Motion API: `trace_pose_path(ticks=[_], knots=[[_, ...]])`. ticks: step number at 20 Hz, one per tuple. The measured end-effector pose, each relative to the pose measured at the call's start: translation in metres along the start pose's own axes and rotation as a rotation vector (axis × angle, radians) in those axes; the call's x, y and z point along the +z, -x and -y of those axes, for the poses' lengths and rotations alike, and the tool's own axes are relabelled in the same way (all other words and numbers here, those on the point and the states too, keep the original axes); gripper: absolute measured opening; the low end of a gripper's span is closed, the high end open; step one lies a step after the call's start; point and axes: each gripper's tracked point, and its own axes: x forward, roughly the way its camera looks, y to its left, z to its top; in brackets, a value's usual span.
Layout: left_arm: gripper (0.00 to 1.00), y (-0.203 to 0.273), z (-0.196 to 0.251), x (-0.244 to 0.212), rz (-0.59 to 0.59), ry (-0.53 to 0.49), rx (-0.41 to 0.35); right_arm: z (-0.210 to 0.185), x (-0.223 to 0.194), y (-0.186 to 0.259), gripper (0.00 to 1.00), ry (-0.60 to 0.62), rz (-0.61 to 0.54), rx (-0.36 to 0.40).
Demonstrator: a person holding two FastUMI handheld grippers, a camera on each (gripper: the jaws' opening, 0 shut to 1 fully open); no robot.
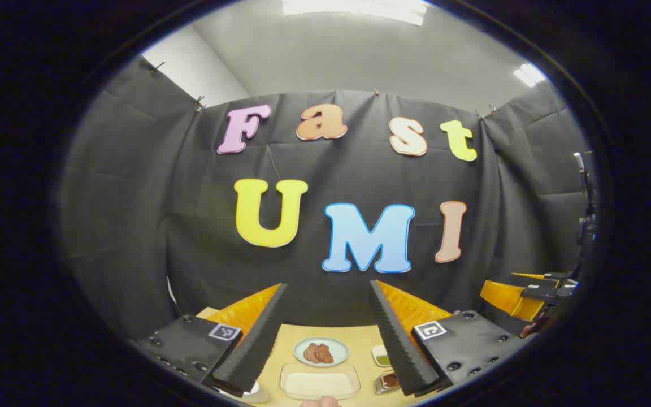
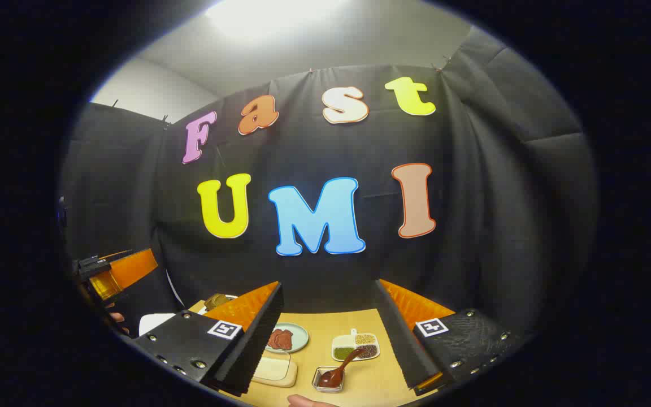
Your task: Close the left gripper, press the button to open the rice cooker; take a wooden spoon from the chopstick holder with the right hand, scoop a spoonful of rice and pour it into the rice cooker, then put the wooden spoon back into the chopstick holder.
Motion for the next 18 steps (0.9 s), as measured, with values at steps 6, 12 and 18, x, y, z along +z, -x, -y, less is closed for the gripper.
trace_pose_path(ticks=[6, 12, 18], knots=[[0.98, -0.005, -0.026, 0.0, -0.008, 0.044, -0.04, -0.027, 0.012, 0.003, 0.93, 0.025, 0.018, -0.029], [0.95, -0.009, -0.04, 0.002, -0.007, 0.039, -0.069, -0.031, 0.013, 0.009, 0.96, 0.041, 0.027, -0.082], [0.96, -0.012, -0.037, -0.004, -0.014, 0.035, -0.086, -0.022, 0.017, 0.017, 0.96, 0.047, 0.034, -0.117]])
